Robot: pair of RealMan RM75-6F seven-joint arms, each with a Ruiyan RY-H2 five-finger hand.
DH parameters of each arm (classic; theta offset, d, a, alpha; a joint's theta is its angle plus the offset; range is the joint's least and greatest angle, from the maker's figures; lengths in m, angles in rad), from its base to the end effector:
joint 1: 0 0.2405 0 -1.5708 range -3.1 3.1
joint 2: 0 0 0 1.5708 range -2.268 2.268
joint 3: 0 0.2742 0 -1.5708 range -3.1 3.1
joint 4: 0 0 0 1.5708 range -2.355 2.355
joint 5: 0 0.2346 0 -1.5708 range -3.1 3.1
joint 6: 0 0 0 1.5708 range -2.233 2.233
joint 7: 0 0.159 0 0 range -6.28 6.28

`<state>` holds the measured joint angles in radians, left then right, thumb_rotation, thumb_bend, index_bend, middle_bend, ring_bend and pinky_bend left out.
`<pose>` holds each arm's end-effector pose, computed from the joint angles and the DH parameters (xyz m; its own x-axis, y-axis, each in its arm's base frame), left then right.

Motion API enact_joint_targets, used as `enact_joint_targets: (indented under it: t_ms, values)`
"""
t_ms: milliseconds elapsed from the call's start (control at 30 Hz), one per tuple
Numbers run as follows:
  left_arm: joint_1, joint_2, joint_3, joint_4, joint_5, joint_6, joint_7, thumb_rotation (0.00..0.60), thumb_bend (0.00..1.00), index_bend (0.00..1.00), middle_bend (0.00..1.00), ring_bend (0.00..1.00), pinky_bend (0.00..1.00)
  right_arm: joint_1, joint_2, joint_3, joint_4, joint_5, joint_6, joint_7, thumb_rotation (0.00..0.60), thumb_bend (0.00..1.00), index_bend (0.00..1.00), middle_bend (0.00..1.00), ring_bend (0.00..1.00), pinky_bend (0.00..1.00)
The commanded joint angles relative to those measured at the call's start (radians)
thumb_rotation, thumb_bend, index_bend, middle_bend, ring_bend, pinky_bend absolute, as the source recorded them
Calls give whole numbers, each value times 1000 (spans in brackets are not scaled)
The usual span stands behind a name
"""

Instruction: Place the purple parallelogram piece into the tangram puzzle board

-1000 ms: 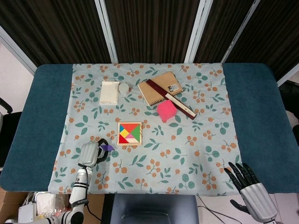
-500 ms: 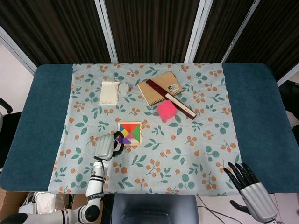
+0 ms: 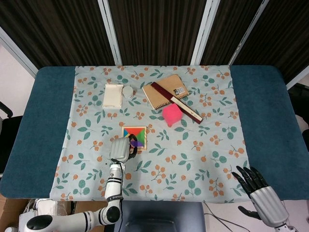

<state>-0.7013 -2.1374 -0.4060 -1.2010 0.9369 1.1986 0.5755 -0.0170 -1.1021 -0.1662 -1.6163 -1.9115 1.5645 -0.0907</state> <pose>-0.0940 0.3475 -0.1543 0.1805 0.2023 0.9625 0.9836 -0.0324 -0.1776 -0.3045 -0.1041 0.1085 0.4819 -0.1494 0.8634 -0.8493 -0.3222 0.4182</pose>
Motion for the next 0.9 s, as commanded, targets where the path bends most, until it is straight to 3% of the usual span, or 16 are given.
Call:
enact_joint_targets:
  t_ms: [33, 567, 900]
  values:
    - [-14, -19, -4, 21, -4, 8, 8, 600, 386, 526, 1000, 1000, 1000, 2, 5, -2, -1, -2, 1, 8, 600, 121, 0, 0, 0, 0]
    - [-11, -20, 9, 37, -16, 7, 13, 600, 386, 513, 1000, 1000, 1000, -4, 10, -6, 3, -8, 19, 17, 600, 121, 0, 0, 0, 0]
    - [-12, -12, 14, 40, -20, -4, 9, 600, 387, 419, 1000, 1000, 1000, -4, 6, -6, -3, -7, 12, 1, 600, 121, 0, 0, 0, 0]
